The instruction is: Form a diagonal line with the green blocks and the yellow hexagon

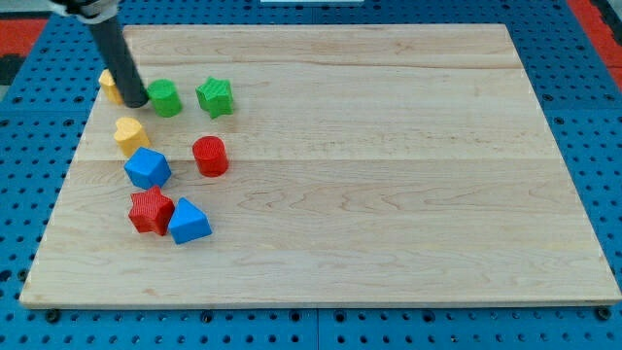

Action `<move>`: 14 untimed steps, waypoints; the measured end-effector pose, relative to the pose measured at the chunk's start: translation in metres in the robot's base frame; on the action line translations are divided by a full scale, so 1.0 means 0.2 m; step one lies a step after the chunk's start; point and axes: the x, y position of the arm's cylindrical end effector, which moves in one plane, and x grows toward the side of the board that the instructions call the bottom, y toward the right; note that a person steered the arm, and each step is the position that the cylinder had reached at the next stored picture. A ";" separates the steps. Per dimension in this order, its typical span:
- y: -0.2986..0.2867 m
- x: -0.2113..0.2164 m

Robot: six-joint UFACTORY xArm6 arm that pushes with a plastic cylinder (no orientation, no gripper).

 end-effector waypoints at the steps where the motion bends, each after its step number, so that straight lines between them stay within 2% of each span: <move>1: 0.01 -0.15; 2: 0.04 -0.42; 4: -0.36 -0.58; 5: -0.45 -0.57; 6: -0.45 -0.60; 7: -0.42 -0.54; 9: -0.39 -0.05; 10: -0.24 0.08; 12: -0.02 -0.22; 13: -0.12 -0.38; 14: -0.12 -0.30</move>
